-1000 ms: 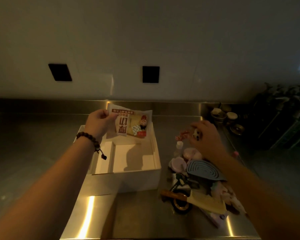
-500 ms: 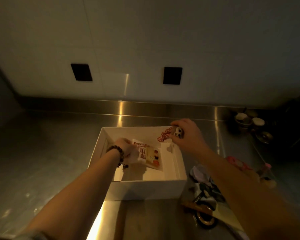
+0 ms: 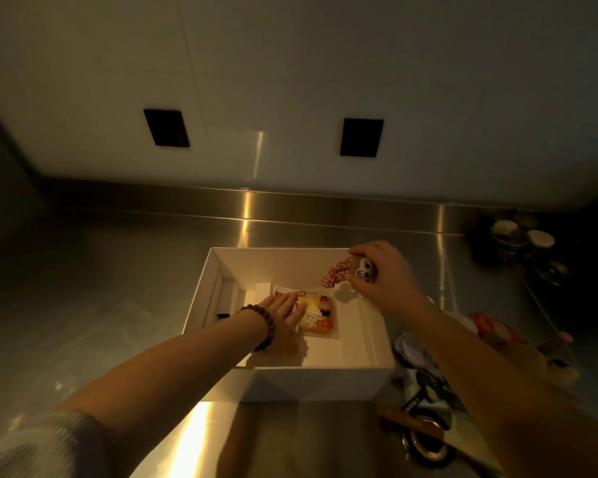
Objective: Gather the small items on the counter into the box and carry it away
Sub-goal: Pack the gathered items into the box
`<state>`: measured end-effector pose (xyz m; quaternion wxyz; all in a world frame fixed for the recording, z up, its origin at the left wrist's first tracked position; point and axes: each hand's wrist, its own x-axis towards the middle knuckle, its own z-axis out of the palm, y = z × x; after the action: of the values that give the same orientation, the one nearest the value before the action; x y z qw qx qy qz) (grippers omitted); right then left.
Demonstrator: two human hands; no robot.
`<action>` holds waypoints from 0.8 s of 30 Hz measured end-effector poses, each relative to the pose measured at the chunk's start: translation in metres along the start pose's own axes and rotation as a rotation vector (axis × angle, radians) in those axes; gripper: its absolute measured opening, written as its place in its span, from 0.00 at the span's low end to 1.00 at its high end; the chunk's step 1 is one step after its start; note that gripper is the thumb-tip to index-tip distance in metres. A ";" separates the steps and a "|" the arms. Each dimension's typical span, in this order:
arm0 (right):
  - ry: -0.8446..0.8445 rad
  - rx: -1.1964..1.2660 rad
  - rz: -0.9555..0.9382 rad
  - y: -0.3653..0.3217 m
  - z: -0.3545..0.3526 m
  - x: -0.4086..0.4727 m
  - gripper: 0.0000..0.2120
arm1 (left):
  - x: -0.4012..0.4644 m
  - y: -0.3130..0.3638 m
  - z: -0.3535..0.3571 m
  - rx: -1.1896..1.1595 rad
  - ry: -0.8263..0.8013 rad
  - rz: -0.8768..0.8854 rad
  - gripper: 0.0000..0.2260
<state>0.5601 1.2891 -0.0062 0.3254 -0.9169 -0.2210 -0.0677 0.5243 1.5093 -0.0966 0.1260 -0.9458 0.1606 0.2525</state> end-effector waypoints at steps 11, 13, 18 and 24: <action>-0.077 0.234 0.058 -0.028 0.036 0.010 0.21 | -0.025 -0.020 -0.032 -0.622 0.232 -0.070 0.31; -0.133 0.250 0.121 -0.032 0.052 0.013 0.20 | -0.038 -0.030 -0.034 -0.701 0.345 -0.138 0.34; -0.275 0.049 0.152 -0.028 0.090 0.010 0.22 | -0.049 -0.038 -0.024 -0.617 0.440 -0.154 0.36; -0.353 -0.157 -0.041 -0.020 0.077 -0.010 0.30 | -0.046 -0.023 -0.013 -0.421 0.200 0.070 0.40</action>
<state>0.5409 1.3481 -0.0578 0.2076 -0.9323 -0.2875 0.0704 0.5006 1.5378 -0.0584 -0.0993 -0.9654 0.1487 0.1897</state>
